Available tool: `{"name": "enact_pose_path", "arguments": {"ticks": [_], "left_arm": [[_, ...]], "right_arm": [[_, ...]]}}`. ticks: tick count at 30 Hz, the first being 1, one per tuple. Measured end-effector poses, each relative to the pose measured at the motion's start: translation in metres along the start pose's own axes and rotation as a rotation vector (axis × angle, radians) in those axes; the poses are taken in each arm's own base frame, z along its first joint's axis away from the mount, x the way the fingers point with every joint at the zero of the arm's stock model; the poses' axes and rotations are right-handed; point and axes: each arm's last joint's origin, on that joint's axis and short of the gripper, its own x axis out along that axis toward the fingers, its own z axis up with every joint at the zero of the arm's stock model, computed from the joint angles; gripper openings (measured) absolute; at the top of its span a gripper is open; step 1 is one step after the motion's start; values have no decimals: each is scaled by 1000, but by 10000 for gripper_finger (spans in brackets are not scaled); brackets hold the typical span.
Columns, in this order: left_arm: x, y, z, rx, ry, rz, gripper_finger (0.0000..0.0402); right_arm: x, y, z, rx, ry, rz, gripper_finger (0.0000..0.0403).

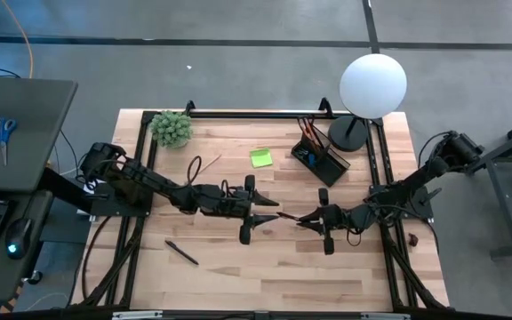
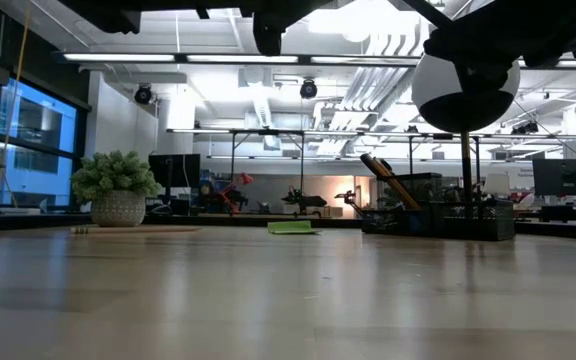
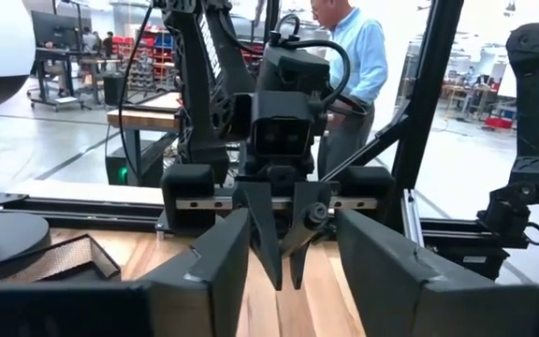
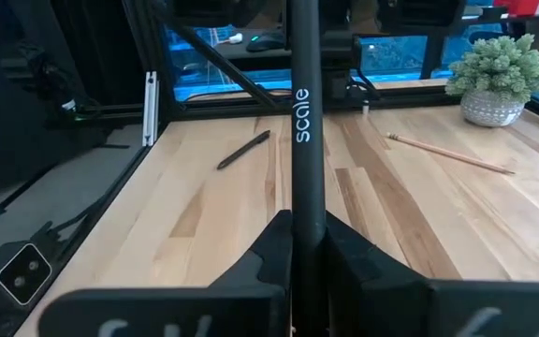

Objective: Pick and place office supplies into organizer
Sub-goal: Put the black pen into the black desk organizer

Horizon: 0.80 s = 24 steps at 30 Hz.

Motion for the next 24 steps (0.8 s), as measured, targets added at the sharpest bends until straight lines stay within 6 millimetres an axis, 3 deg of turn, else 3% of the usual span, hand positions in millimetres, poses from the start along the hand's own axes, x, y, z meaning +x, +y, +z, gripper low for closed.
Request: {"name": "enact_pose_path", "arguments": {"ticks": [12, 19, 24], "left_arm": [[0, 0, 0, 23, 0, -5, 76], [0, 0, 0, 36, 1, -5, 8], [0, 0, -1, 40, 5, -4, 20]], "right_arm": [[0, 0, -1, 0, 4, -5, 21], [0, -2, -4, 21, 39, -17, 21], [1, -3, -4, 22, 36, -30, 21]]}}
